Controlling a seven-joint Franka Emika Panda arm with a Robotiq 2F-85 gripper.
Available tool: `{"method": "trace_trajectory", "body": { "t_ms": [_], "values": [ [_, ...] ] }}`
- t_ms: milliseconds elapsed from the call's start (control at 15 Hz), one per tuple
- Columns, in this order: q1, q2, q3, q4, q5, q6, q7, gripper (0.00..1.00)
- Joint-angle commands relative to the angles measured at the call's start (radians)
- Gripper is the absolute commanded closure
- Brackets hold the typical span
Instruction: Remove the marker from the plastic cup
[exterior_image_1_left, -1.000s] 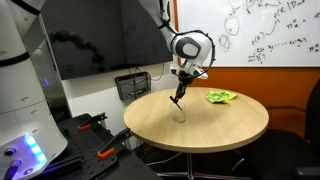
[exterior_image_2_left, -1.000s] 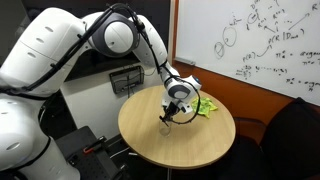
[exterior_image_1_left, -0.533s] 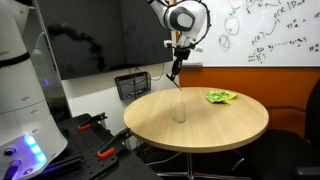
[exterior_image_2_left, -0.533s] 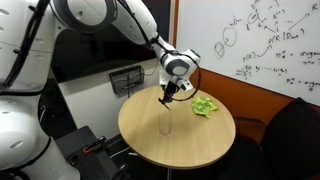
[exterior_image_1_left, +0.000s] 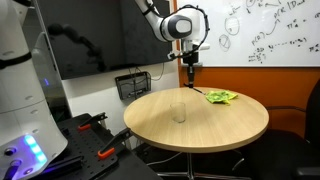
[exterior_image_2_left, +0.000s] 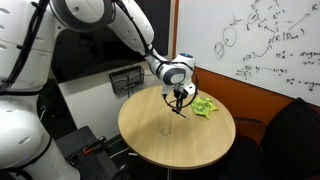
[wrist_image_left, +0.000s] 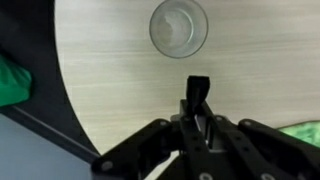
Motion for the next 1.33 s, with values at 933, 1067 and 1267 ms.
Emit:
{"method": "trace_trajectory", "body": {
  "t_ms": [933, 1067, 1267],
  "values": [
    [0.251, 0.424, -0.310, 0.190, -0.110, 0.211, 0.595, 0.49],
    [0.232, 0.385, -0.283, 0.179, -0.104, 0.177, 0.557, 0.34],
    [0.214, 0.299, -0.242, 0.133, -0.114, 0.131, 0.479, 0.12]
  ]
}}
